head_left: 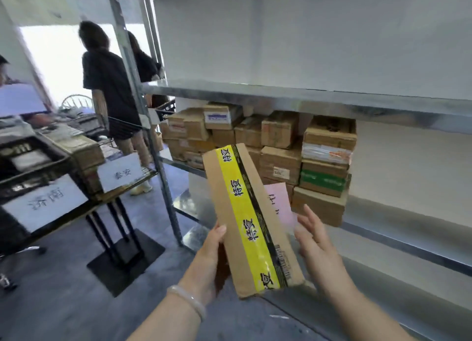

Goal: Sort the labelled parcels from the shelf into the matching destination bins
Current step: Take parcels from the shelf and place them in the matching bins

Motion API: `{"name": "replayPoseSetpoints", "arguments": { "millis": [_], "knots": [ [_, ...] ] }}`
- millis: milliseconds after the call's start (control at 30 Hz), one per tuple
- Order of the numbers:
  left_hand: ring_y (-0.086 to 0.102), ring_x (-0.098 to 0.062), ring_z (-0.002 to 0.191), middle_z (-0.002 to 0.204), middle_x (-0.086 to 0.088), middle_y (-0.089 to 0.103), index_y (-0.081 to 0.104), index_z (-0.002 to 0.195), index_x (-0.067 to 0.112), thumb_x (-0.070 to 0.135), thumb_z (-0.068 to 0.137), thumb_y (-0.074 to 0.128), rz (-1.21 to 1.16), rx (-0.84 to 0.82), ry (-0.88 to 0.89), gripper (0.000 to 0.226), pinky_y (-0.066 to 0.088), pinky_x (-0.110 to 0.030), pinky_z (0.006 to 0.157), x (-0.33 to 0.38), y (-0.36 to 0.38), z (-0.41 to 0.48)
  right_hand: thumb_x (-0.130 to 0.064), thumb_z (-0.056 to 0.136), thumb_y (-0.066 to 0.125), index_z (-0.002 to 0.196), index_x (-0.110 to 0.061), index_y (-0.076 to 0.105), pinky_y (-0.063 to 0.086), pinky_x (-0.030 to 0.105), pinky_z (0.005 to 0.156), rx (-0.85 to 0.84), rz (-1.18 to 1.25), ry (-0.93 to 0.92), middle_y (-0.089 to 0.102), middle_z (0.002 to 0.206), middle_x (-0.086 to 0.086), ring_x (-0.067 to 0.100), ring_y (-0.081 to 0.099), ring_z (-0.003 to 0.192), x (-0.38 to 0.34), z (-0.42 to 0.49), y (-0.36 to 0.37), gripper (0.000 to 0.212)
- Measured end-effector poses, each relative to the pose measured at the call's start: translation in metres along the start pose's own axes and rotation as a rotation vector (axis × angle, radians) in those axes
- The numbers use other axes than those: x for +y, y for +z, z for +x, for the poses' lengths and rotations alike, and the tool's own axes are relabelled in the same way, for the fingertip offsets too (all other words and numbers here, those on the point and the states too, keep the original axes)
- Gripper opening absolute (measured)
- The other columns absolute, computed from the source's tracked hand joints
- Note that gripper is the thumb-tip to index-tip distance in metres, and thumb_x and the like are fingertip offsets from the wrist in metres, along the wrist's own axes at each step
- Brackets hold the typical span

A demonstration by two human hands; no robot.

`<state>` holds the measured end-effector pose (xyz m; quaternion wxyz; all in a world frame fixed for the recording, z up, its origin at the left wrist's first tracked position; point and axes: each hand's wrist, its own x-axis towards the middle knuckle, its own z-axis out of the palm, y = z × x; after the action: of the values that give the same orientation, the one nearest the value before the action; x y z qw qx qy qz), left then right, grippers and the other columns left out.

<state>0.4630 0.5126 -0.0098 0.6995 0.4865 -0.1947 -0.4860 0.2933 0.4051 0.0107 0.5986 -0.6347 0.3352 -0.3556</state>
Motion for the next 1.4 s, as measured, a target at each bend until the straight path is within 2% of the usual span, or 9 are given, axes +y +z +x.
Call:
{"name": "replayPoseSetpoints", "arguments": {
  "millis": [167,300,400,533,733,867,967,1133,1400],
  "knots": [
    [0.07,-0.034,0.103,0.116,-0.016,0.072,0.07,0.119,0.016,0.056,0.08,0.055,-0.101,0.185,-0.031,0.057,0.055,-0.047,0.087,0.027,-0.051,-0.028,-0.052,0.089,0.049,0.126,-0.04,0.059,0.036,0.029,0.107,-0.309,-0.215,-0.069,0.056,0.133,-0.017,0.001,0.046,0.126,-0.011,0.0,0.074,0.04],
    [0.068,-0.004,0.105,0.118,0.021,0.07,0.06,0.125,0.048,0.029,0.103,0.048,0.175,0.31,0.188,0.031,0.059,-0.029,0.08,0.048,-0.09,-0.036,-0.046,0.094,0.055,0.141,-0.043,0.045,0.025,0.028,0.114,-0.295,-0.447,-0.168,0.028,0.152,-0.022,0.0,0.026,0.138,-0.014,0.015,0.111,0.049],
    [0.064,0.009,0.101,0.115,0.033,0.065,0.056,0.114,0.069,0.045,0.095,0.059,0.318,0.308,0.233,0.031,0.054,-0.011,0.068,0.061,-0.108,-0.039,-0.062,0.088,0.052,0.143,-0.057,0.031,0.025,0.043,0.118,-0.353,-0.63,-0.199,0.007,0.156,-0.028,0.004,0.012,0.144,-0.011,0.03,0.139,0.059],
    [0.065,-0.001,0.11,0.119,0.026,0.066,0.045,0.112,0.079,0.066,0.066,0.08,0.355,0.307,0.259,0.059,0.057,-0.025,0.084,0.074,-0.137,-0.027,-0.073,0.083,0.047,0.138,-0.068,0.018,0.034,0.043,0.11,-0.393,-0.72,-0.245,0.0,0.154,-0.033,0.006,0.012,0.144,-0.002,0.06,0.186,0.062],
    [0.066,-0.01,0.109,0.126,0.017,0.062,0.028,0.144,0.058,0.052,0.058,0.083,0.405,0.415,0.282,0.102,0.057,-0.034,0.088,0.11,-0.187,0.02,-0.077,0.073,0.053,0.133,-0.059,0.027,0.051,0.041,0.089,-0.386,-0.529,-0.242,0.036,0.134,-0.023,0.002,0.045,0.116,-0.008,0.137,0.261,0.068],
    [0.069,-0.001,0.095,0.101,0.036,0.066,0.032,0.13,0.063,0.048,0.06,0.077,0.424,0.42,0.28,0.085,0.056,-0.017,0.068,0.147,-0.214,0.053,-0.049,0.084,0.068,0.121,-0.064,0.036,0.053,0.045,0.091,-0.405,-0.203,-0.095,0.052,0.132,-0.015,0.009,0.058,0.112,-0.017,0.201,0.297,0.051],
    [0.071,-0.009,0.098,0.103,0.027,0.069,0.045,0.125,0.067,0.039,0.062,0.078,0.354,0.429,0.287,0.076,0.059,-0.024,0.07,0.172,-0.236,0.076,-0.04,0.081,0.076,0.146,-0.043,0.028,0.051,0.04,0.092,-0.525,-0.079,0.07,0.056,0.133,-0.009,0.014,0.062,0.11,-0.016,0.246,0.32,0.081],
    [0.069,-0.023,0.108,0.12,0.009,0.068,0.053,0.124,0.064,0.023,0.071,0.075,0.312,0.454,0.288,0.071,0.06,-0.037,0.079,0.2,-0.272,0.109,-0.047,0.069,0.079,0.126,-0.032,0.054,0.057,0.044,0.083,-0.835,0.153,0.385,0.074,0.109,0.003,0.026,0.072,0.097,-0.001,0.3,0.364,0.064],
    [0.068,-0.023,0.11,0.127,0.005,0.067,0.045,0.143,0.044,0.024,0.074,0.069,0.261,0.558,0.262,0.076,0.058,-0.037,0.083,0.239,-0.344,0.144,-0.066,0.06,0.082,0.129,-0.045,0.051,0.051,0.053,0.094,-0.933,0.117,0.395,0.071,0.117,-0.004,0.026,0.069,0.104,0.027,0.356,0.449,0.078]
  ]
}}
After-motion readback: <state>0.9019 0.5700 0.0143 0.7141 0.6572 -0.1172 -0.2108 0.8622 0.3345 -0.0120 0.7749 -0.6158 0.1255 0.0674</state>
